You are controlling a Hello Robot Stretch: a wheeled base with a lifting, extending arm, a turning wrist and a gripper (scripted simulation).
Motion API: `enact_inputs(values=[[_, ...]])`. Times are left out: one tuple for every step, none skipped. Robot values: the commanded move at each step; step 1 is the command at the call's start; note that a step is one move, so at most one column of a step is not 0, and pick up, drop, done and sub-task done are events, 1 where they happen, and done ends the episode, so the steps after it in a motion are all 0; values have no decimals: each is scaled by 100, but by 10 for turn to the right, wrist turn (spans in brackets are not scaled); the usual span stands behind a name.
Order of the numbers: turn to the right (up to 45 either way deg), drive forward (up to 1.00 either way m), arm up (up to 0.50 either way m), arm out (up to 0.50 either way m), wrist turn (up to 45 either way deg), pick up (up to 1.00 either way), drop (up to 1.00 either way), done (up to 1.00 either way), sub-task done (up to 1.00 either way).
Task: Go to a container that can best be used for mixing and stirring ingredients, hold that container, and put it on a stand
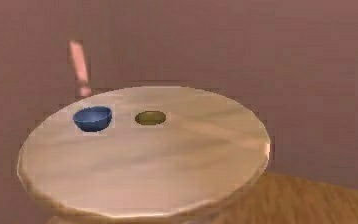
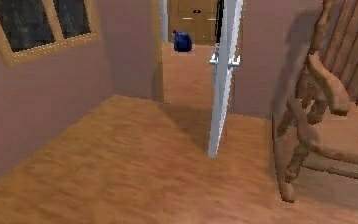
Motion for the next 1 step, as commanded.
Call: enact_inputs(values=[[-450,0,0,0,0,0,0,0,0]])
